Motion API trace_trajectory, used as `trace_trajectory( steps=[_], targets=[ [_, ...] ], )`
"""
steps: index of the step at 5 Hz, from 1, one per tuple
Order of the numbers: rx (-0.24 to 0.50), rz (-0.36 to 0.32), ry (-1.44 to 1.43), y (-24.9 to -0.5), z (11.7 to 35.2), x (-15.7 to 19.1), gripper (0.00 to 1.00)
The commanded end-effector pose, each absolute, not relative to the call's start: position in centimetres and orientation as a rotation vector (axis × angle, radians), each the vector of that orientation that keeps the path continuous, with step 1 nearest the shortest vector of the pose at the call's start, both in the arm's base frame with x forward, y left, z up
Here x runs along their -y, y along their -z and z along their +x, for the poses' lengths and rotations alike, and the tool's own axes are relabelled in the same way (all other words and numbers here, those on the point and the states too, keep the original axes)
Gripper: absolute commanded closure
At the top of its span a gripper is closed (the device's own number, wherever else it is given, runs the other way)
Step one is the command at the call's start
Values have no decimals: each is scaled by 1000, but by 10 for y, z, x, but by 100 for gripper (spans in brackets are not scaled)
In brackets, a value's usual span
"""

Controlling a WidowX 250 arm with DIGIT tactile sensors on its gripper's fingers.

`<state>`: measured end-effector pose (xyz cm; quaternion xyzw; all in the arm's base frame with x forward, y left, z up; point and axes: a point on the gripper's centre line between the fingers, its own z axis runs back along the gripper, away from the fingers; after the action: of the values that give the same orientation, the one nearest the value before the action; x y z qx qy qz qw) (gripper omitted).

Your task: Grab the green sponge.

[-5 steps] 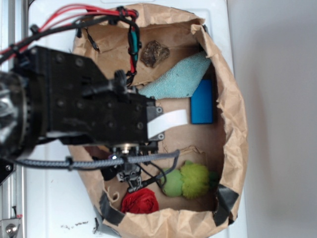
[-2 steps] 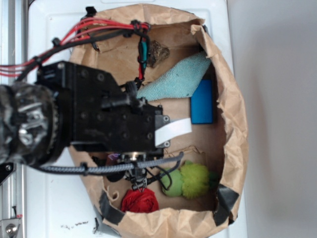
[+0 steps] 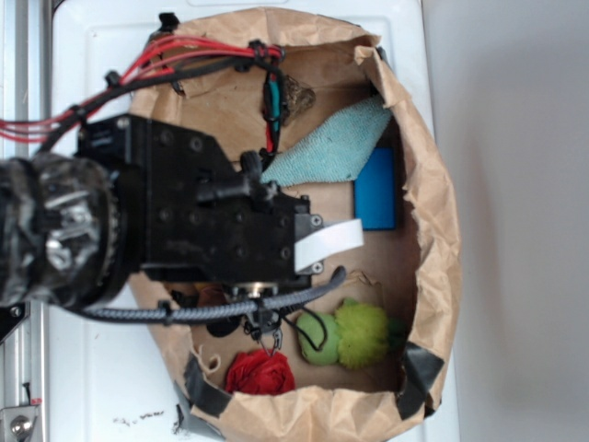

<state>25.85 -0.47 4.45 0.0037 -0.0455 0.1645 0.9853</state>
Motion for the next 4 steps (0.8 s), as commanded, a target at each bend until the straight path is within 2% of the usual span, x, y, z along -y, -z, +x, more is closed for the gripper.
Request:
trace_trajectory(
  steps=[1, 2, 4],
  targets=[
    [144, 4, -310, -54, 271, 4, 100],
    [147, 16, -310, -53, 274, 3, 0],
    [130, 45, -318, -43, 279, -1, 0]
  ],
)
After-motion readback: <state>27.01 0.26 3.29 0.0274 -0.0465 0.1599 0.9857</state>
